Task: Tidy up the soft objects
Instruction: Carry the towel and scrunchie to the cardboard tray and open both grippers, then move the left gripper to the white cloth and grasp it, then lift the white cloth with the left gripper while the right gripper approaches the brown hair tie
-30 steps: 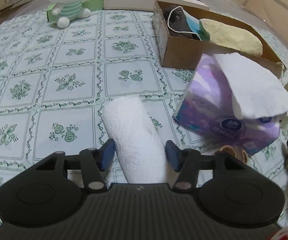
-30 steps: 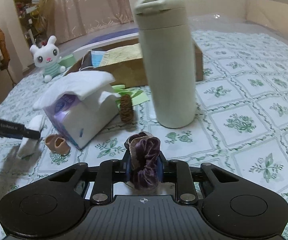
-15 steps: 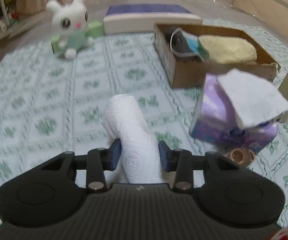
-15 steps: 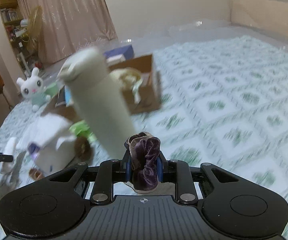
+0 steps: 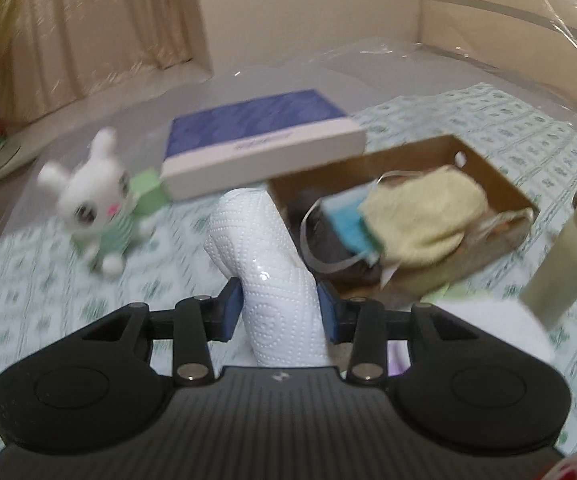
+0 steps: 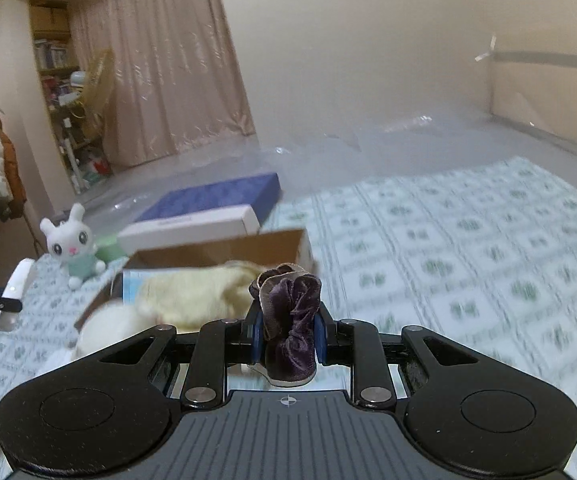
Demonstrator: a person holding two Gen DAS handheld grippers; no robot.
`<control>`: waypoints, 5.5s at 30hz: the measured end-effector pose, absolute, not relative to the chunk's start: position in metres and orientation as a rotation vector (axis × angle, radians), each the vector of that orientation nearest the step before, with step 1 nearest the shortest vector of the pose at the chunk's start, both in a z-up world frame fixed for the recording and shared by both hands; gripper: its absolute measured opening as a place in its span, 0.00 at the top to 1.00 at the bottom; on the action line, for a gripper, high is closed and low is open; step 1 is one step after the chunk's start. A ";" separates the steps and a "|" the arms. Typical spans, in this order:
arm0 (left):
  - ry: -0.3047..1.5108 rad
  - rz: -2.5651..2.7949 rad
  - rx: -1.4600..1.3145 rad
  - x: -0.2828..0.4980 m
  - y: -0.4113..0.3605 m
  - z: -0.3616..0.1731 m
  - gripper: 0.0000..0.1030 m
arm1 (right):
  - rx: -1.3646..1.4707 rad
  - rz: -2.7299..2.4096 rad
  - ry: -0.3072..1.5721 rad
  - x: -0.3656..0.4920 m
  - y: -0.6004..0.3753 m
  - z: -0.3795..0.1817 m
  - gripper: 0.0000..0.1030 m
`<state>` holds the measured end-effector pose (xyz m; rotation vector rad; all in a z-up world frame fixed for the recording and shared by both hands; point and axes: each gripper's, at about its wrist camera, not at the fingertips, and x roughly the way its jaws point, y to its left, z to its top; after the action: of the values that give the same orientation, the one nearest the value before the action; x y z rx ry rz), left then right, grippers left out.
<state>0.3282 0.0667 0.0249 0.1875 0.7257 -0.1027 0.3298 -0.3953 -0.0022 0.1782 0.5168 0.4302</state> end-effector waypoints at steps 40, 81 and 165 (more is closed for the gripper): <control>0.922 -0.308 0.346 0.518 -0.062 -0.015 0.44 | 0.002 0.645 0.642 0.515 -0.286 -0.021 0.47; 0.823 -0.300 0.152 0.354 0.043 0.033 0.44 | 0.169 0.404 0.605 0.386 -0.399 0.006 0.47; 0.698 0.307 -0.027 0.127 0.213 -0.013 0.96 | 0.095 0.814 0.669 0.207 -0.119 -0.066 0.47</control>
<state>0.1267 0.2127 -0.0130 -0.0269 0.6979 0.3072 0.2068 -0.1187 -0.0665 0.0948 0.6688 0.8140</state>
